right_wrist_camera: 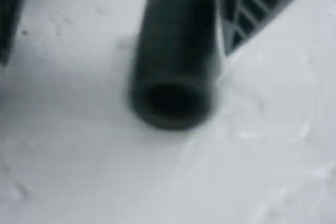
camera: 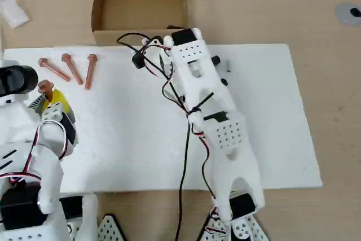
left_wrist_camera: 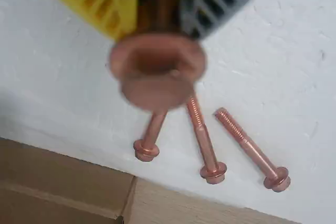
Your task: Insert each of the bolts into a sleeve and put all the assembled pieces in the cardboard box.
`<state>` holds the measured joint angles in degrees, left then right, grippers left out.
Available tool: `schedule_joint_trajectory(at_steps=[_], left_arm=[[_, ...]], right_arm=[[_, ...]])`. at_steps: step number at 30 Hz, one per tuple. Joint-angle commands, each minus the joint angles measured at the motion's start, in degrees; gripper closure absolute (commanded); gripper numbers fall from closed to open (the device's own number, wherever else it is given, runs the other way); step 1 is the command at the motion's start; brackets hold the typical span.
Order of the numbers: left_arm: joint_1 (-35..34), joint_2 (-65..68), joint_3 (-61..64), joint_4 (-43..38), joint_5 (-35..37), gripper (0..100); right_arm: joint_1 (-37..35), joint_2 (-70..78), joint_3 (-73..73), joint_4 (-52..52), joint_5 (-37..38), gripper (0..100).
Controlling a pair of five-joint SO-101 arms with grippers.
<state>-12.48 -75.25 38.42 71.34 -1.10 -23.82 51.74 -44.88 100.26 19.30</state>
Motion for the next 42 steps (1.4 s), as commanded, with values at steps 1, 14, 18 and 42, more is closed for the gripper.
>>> schedule_joint_trajectory(at_steps=[1, 14, 18, 42], left_arm=[[0.79, -0.66, -0.26, -1.05, -0.35, 99], [0.62, -0.66, -0.53, 0.00, -0.44, 99], [0.53, -0.66, -0.53, -0.09, -0.44, 99], [0.35, -0.66, -4.04, -0.09, -0.53, 99]], right_arm=[[-1.63, 2.07, -1.19, 0.62, 0.97, 74.7], [-3.56, 3.82, -3.91, 0.53, 1.05, 88.5], [-3.56, 3.74, -4.88, 0.79, 4.13, 88.7], [-3.30, -17.19, -2.24, 2.29, -1.32, 98.9]])
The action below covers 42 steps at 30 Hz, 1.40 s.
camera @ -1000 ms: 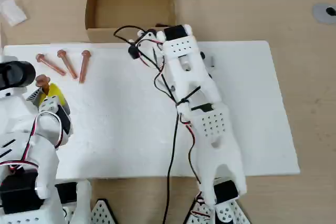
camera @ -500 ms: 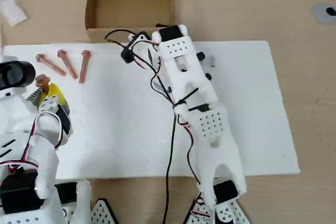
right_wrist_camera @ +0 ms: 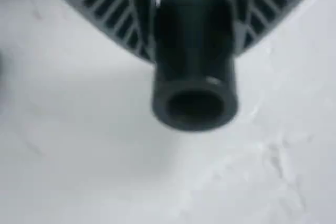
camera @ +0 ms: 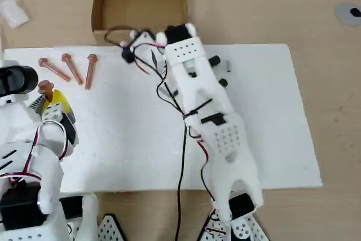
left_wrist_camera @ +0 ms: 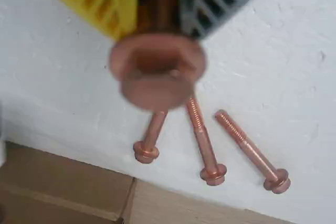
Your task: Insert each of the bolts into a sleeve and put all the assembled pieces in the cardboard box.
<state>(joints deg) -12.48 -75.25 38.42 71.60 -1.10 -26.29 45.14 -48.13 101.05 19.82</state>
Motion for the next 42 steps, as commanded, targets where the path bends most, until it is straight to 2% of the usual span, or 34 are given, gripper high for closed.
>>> schedule_joint_trajectory(at_steps=[1, 11, 18, 24, 34, 42], left_arm=[[0.35, -0.66, -4.04, -0.35, -0.53, 99], [0.53, -3.74, -3.96, -0.18, -0.62, 99], [0.79, -13.58, -3.25, -0.18, -0.53, 99], [0.88, -19.03, -0.53, -0.70, -0.53, 99], [0.88, -19.21, -0.79, -0.70, -0.53, 99], [0.97, -19.12, -0.44, -4.75, -0.53, 99]], right_arm=[[-0.92, -13.67, 2.24, 1.49, -2.64, 98.9], [-0.92, -51.03, 16.75, 1.49, -7.91, 98.8], [-3.56, -78.37, 35.82, 1.32, -7.56, 98.8], [-3.56, -97.63, 53.58, -4.13, -7.56, 98.8], [-3.56, -120.75, 87.08, -28.22, -7.56, 98.8], [-4.88, -123.30, 112.13, -54.68, -7.47, 98.8]])
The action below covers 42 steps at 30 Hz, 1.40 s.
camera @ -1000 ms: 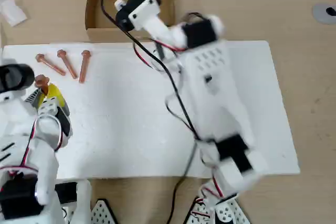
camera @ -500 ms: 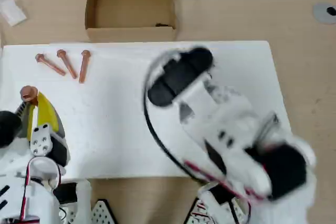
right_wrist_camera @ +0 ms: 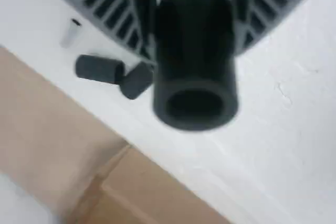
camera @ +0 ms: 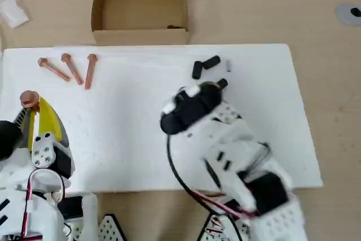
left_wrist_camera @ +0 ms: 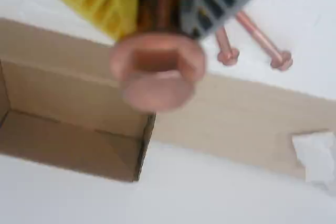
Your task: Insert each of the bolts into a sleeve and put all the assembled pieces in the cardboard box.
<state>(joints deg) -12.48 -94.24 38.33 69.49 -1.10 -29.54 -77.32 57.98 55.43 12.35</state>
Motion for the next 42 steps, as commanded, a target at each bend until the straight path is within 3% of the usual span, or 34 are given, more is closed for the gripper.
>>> schedule_joint_trajectory(at_steps=[1, 9, 17, 22, 26, 30, 33, 36, 42], left_arm=[[0.97, -0.13, -0.26, -3.16, -0.53, 99], [14.33, -0.13, 2.81, -3.43, -0.53, 99], [16.62, -0.13, 4.13, -8.62, -0.35, 99], [16.79, -0.13, 4.22, -9.49, -0.44, 99], [16.79, -0.13, 4.04, -9.49, -0.53, 99], [17.32, -0.13, 4.04, -9.49, -0.53, 99], [21.36, -0.13, 3.78, -9.58, -0.53, 99], [25.93, -0.13, 3.43, -10.90, -0.44, 99], [27.78, -0.04, 2.90, -12.66, -0.44, 99]], right_arm=[[-2.33, -0.84, 7.78, -10.99, 0.70, 98.8], [-8.40, -0.75, 16.04, -32.70, 5.54, 98.9], [-8.40, 2.15, 15.96, -35.43, 4.84, 98.9], [-9.27, 3.56, 15.96, -36.04, -6.68, 98.9], [-13.23, 3.47, 19.21, -45.01, -18.02, 98.9], [-17.10, 3.56, 23.08, -50.20, -15.91, 98.9], [-19.21, 3.56, 25.01, -52.75, -15.47, 98.9], [-19.74, 3.56, 26.68, -53.89, -15.38, 98.9], [-19.65, 3.56, 28.35, -53.71, -15.38, 98.9]])
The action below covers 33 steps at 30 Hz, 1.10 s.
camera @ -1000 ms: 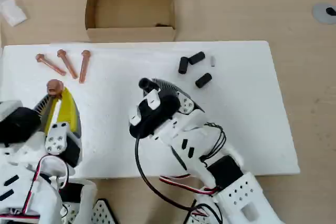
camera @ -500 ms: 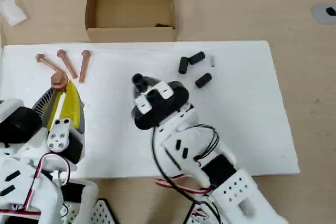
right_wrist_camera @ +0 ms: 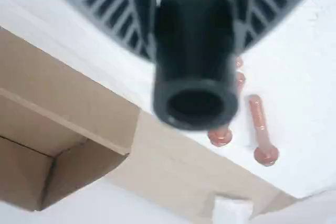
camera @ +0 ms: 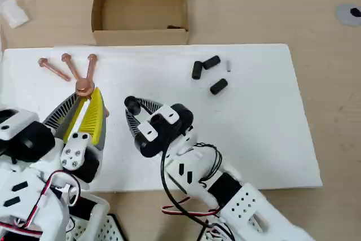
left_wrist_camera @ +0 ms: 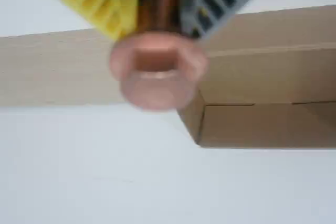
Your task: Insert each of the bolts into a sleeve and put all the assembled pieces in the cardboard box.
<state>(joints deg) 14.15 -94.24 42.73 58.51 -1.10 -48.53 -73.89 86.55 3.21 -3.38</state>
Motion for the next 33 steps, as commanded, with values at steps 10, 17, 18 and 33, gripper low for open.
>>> schedule_joint_trajectory(at_steps=[10, 17, 18, 33], left_arm=[[6.68, 5.85, -0.62, -3.78, -0.09, 99], [6.77, 10.07, -1.49, -9.14, 0.00, 99], [7.12, 10.15, -1.49, -9.05, 0.00, 99], [7.21, 9.98, 1.41, -8.97, 2.64, 99]], right_arm=[[-0.66, 0.48, -0.22, -1.49, 0.35, 98.9], [-0.66, 0.13, -0.31, -1.49, 0.35, 98.9], [-0.66, 0.13, -0.31, -1.49, 0.35, 98.9], [-0.66, 0.13, -0.57, -1.49, 0.26, 98.9]])
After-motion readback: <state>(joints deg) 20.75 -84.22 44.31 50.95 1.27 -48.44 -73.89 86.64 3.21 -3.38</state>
